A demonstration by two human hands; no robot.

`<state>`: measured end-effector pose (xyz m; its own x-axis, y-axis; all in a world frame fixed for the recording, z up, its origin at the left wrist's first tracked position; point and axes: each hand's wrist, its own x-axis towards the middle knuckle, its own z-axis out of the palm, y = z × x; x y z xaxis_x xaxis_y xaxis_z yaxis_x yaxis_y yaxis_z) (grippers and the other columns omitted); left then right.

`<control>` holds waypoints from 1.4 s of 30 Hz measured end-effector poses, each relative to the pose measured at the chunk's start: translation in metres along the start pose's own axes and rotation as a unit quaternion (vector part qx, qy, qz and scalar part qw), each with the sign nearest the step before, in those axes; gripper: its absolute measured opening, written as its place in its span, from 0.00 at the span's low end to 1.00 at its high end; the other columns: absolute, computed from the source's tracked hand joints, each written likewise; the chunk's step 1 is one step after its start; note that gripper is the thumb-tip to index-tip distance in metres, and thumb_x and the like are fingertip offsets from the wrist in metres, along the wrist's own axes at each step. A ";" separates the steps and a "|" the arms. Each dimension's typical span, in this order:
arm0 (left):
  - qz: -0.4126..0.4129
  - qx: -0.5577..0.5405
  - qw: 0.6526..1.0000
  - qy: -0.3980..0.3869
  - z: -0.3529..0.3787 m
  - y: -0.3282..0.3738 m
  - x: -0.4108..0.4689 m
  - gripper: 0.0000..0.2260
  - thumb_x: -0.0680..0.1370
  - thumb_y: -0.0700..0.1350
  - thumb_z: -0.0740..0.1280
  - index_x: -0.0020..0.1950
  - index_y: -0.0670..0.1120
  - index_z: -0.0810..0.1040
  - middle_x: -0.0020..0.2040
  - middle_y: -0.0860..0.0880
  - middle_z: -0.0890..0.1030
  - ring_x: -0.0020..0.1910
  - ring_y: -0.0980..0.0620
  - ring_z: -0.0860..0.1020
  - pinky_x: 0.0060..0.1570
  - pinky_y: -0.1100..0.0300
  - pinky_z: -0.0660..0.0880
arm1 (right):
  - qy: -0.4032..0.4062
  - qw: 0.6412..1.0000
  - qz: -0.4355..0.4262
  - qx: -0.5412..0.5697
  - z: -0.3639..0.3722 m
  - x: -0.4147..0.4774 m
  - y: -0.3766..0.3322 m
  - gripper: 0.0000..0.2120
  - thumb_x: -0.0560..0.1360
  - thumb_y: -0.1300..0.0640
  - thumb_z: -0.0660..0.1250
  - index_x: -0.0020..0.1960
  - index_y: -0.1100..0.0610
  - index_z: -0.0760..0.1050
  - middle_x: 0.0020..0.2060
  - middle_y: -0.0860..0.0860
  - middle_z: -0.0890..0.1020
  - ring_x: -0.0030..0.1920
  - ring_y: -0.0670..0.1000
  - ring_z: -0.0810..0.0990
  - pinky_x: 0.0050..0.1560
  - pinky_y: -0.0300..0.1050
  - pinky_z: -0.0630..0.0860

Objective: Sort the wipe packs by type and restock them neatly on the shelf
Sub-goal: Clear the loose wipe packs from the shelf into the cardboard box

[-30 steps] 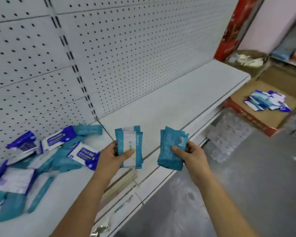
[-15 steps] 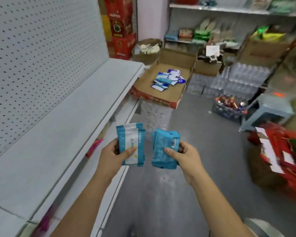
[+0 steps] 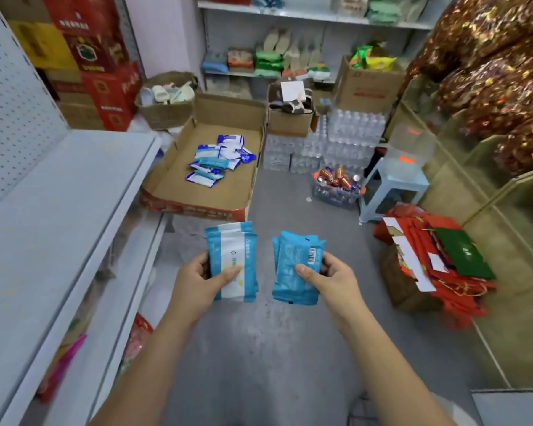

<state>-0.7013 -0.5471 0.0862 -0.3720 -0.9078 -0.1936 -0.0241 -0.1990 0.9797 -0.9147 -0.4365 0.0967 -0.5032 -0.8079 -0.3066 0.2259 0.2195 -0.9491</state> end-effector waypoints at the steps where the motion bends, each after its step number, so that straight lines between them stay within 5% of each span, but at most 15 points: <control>1: -0.007 0.000 1.000 -0.011 0.007 0.003 0.013 0.15 0.72 0.40 0.76 0.58 0.49 0.82 0.52 0.51 0.86 0.51 0.51 0.85 0.50 0.52 0.82 | 0.006 1.000 0.000 -0.001 -0.004 0.010 -0.004 0.15 0.73 0.63 0.74 0.59 0.55 0.79 0.51 0.50 0.86 0.52 0.52 0.86 0.53 0.50 0.81; 6: -0.027 0.012 0.999 -0.036 0.046 0.009 0.085 0.17 0.71 0.41 0.77 0.59 0.47 0.81 0.53 0.49 0.86 0.53 0.48 0.85 0.54 0.49 0.80 | 0.029 0.999 -0.004 0.013 -0.032 0.070 -0.023 0.14 0.73 0.65 0.73 0.58 0.55 0.80 0.50 0.51 0.87 0.51 0.52 0.86 0.53 0.49 0.82; 19: -0.027 -0.002 1.000 0.008 0.180 0.058 0.293 0.16 0.72 0.38 0.76 0.58 0.45 0.81 0.51 0.48 0.87 0.50 0.49 0.85 0.44 0.58 0.82 | -0.019 0.999 0.013 0.033 -0.114 0.306 -0.104 0.15 0.73 0.64 0.74 0.59 0.56 0.79 0.51 0.50 0.86 0.51 0.52 0.86 0.50 0.48 0.82; 23: -0.041 -0.018 0.998 0.048 0.187 0.066 0.352 0.15 0.72 0.40 0.76 0.57 0.48 0.81 0.50 0.49 0.87 0.47 0.49 0.86 0.41 0.55 0.82 | -0.044 0.999 0.019 0.026 -0.110 0.382 -0.125 0.16 0.73 0.65 0.73 0.59 0.57 0.79 0.51 0.51 0.86 0.51 0.53 0.86 0.51 0.48 0.82; 29: -0.031 -0.060 0.994 0.085 0.191 0.077 0.462 0.12 0.74 0.32 0.72 0.55 0.45 0.80 0.45 0.50 0.87 0.40 0.56 0.85 0.34 0.65 0.79 | -0.063 0.998 0.018 0.012 -0.089 0.502 -0.155 0.16 0.73 0.67 0.73 0.59 0.59 0.79 0.51 0.53 0.86 0.52 0.54 0.85 0.54 0.51 0.82; 42: -0.056 -0.052 0.987 0.145 0.195 0.097 0.671 0.17 0.71 0.41 0.77 0.58 0.49 0.80 0.51 0.51 0.86 0.49 0.52 0.85 0.43 0.58 0.83 | -0.118 0.992 0.048 -0.024 -0.042 0.721 -0.228 0.16 0.73 0.65 0.74 0.60 0.57 0.78 0.51 0.51 0.86 0.51 0.52 0.86 0.54 0.52 0.82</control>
<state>-1.1338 -1.1038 0.0618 -0.0916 -0.9426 -0.3210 0.0517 -0.3265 0.9438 -1.3638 -1.0464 0.0887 -0.2701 -0.8869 -0.3748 0.2206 0.3219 -0.9207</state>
